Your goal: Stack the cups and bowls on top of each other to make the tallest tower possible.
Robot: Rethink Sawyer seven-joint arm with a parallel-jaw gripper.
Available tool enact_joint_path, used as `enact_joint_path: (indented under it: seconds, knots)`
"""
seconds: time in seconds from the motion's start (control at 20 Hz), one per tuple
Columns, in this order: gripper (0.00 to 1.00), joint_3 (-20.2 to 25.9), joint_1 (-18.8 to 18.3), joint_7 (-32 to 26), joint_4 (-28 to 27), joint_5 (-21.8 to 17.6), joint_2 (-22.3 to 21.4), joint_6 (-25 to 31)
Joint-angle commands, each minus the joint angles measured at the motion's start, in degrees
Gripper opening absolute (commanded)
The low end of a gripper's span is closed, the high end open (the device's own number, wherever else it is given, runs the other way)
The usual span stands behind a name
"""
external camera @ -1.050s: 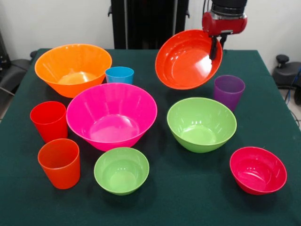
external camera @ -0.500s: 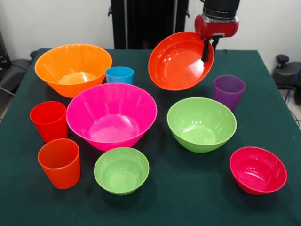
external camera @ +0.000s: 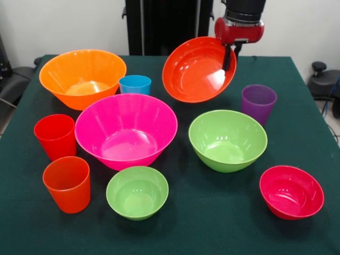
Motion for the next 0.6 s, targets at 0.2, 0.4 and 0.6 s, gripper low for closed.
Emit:
enact_joint_path:
  seconds: [0.2,0.4,0.6]
  knots:
    - [0.00,-1.3,2.7,5.0,-0.2,-4.0,5.6,-6.5]
    - [0.00,-3.5,4.7,5.4,-2.1,-3.3,8.5,-7.8]
    - [0.00,-6.4,7.6,6.2,-4.9,-2.5,13.1,-10.4]
